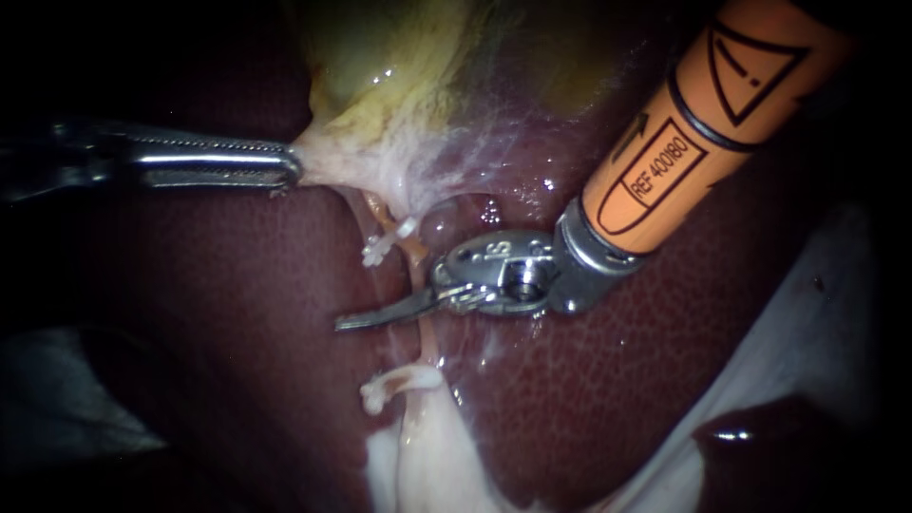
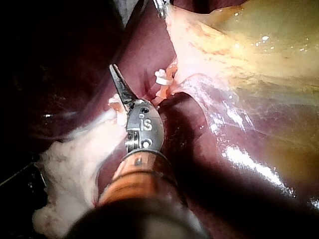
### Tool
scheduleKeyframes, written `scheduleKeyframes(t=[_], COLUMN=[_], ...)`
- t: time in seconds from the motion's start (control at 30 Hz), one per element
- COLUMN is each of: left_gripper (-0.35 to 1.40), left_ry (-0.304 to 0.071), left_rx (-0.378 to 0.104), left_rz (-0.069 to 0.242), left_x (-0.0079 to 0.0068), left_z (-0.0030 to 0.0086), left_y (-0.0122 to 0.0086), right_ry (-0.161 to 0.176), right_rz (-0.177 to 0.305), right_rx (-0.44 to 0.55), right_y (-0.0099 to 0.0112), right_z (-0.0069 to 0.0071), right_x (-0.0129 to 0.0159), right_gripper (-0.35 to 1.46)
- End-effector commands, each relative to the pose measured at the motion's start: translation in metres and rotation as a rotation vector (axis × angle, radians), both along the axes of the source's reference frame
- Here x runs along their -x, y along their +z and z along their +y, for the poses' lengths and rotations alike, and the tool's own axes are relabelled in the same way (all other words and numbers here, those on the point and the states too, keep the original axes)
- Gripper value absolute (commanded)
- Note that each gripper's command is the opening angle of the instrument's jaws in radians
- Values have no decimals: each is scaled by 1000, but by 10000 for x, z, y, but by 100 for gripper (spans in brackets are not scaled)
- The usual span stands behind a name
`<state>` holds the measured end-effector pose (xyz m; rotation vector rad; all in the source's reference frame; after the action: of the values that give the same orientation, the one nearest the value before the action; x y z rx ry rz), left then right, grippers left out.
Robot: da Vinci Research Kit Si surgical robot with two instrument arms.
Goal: Go back from the cut left tube
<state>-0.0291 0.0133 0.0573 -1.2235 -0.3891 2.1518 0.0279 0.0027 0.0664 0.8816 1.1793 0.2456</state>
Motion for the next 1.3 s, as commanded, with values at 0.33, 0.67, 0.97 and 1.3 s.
scheduleKeyframes(t=[0.33, 0.67, 0.97, 1.3], left_gripper=[-35, -35, -35, -35], left_ry=[0, 2, 2, 1], left_rx=[0, 0, 0, 1], left_rz=[0, -1, -1, 0], left_x=[0, -1, -2, -1], left_z=[0, 1, 2, 1], left_y=[1, 2, 3, 5], right_ry=[77, 251, 278, 153], right_rz=[-22, -97, -212, -445], right_rx=[-35, 106, 386, 535], right_y=[-13, -31, -57, -87], right_z=[-8, -17, -5, 15], right_x=[-14, 46, 126, 173], right_gripper=[145, 145, 145, 145])
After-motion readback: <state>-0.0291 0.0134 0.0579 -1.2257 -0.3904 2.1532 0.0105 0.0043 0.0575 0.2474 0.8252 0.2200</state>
